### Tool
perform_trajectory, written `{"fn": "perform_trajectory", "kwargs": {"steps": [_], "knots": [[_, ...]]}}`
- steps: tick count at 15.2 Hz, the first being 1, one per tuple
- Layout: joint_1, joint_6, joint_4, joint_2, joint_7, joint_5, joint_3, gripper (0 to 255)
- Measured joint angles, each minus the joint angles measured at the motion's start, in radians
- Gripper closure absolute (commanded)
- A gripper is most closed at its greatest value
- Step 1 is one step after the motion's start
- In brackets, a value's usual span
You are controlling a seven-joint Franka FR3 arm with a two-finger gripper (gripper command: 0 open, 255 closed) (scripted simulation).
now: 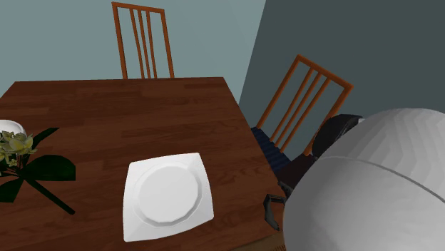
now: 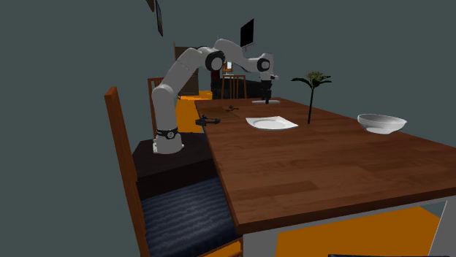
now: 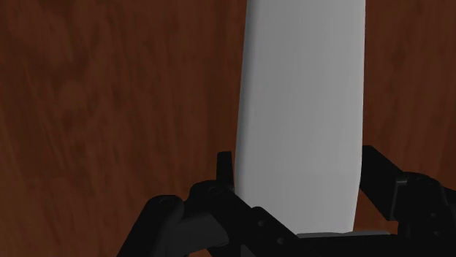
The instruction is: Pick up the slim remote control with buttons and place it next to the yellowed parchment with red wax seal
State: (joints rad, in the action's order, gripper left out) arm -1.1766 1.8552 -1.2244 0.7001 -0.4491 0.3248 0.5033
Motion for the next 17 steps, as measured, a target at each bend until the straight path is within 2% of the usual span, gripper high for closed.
{"fn": "perform_trajectory", "kwargs": {"steps": [9, 16, 17], "knots": [[0.011, 0.106, -0.089, 0.022, -0.013, 0.015, -0.01, 255], [0.008, 0.112, -0.084, 0.032, -0.015, 0.019, -0.012, 255], [0.008, 0.112, -0.084, 0.032, -0.015, 0.019, -0.012, 0]]}}
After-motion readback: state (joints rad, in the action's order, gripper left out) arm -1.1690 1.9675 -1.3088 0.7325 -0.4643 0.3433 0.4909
